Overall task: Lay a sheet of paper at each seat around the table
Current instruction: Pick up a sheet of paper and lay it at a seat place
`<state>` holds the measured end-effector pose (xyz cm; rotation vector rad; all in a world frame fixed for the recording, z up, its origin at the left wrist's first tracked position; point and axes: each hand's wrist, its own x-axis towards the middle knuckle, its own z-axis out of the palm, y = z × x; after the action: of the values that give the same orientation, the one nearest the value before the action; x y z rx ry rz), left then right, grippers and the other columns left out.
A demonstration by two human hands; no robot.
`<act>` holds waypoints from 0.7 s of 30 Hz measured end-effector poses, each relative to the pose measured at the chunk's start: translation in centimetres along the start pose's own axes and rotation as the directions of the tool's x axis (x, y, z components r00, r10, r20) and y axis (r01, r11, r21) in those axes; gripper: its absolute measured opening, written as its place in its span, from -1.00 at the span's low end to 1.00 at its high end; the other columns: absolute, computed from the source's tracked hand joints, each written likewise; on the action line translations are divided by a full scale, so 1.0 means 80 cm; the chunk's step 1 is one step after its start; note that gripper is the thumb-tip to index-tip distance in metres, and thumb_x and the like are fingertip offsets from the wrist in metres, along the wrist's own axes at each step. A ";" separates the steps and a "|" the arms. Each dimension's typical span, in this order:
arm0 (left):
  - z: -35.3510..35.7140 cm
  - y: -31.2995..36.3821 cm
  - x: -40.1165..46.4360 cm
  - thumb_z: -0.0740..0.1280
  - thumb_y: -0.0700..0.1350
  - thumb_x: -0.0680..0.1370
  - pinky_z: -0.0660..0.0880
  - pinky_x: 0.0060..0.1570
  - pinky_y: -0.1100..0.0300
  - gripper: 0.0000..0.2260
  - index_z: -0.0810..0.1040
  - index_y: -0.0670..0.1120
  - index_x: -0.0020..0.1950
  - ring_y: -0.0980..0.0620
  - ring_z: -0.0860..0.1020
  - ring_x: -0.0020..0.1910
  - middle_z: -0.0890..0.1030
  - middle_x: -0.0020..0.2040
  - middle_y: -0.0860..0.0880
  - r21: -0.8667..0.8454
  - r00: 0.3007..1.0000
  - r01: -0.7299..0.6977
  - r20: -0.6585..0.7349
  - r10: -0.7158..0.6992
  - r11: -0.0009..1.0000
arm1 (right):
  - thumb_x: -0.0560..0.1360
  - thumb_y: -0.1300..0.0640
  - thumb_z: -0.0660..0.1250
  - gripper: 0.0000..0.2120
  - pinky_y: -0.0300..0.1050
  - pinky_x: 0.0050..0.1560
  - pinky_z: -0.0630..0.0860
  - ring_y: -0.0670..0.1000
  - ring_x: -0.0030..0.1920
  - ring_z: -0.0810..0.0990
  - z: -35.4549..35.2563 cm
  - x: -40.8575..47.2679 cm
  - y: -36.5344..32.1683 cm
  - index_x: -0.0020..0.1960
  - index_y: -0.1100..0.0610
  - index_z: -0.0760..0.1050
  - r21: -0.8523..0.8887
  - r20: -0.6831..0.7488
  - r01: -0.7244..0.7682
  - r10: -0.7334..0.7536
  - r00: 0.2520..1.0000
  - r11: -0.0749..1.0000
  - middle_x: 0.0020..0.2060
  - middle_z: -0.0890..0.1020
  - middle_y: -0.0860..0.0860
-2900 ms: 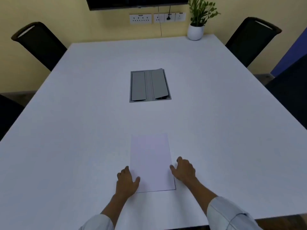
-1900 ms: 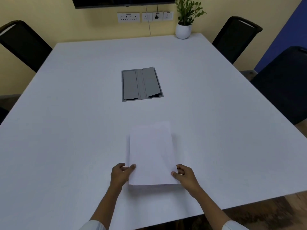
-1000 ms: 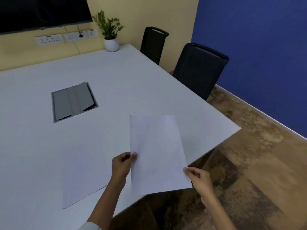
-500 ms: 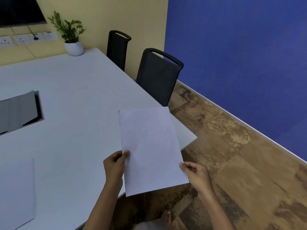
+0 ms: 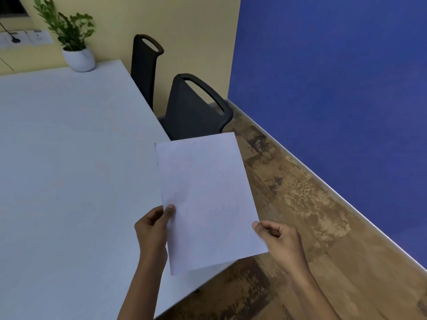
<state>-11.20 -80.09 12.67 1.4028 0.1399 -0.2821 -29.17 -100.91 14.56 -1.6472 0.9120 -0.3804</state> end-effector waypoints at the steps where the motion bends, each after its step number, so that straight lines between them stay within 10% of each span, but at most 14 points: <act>1: 0.019 0.004 0.008 0.49 -0.17 0.44 0.56 -0.35 0.39 -0.97 0.72 -0.09 -0.19 0.13 0.68 -0.27 0.74 -0.21 -0.01 -0.002 1.000 -0.007 -0.002 0.007 1.000 | 0.45 -0.01 0.51 -0.87 -0.38 -0.11 0.52 -0.27 -0.12 0.70 -0.010 0.022 -0.007 -0.05 0.02 0.75 0.002 0.012 0.013 -0.013 1.000 1.000 -0.19 0.76 -0.20; 21: 0.359 0.076 0.190 0.51 -0.15 0.41 0.55 -0.11 0.12 -0.99 0.73 -0.06 -0.20 0.04 0.69 -0.19 0.74 -0.18 -0.01 -0.026 0.853 -0.193 -0.499 0.155 0.981 | 0.48 0.11 0.49 -0.90 -0.36 -0.07 0.60 -0.20 -0.09 0.72 -0.089 0.553 -0.170 -0.09 -0.08 0.71 0.109 0.553 0.290 -0.301 0.777 0.951 -0.18 0.76 -0.16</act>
<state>3.02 -109.20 19.26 1.3775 0.4399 0.2424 -0.57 -137.62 19.70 -1.7501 0.1970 -0.0897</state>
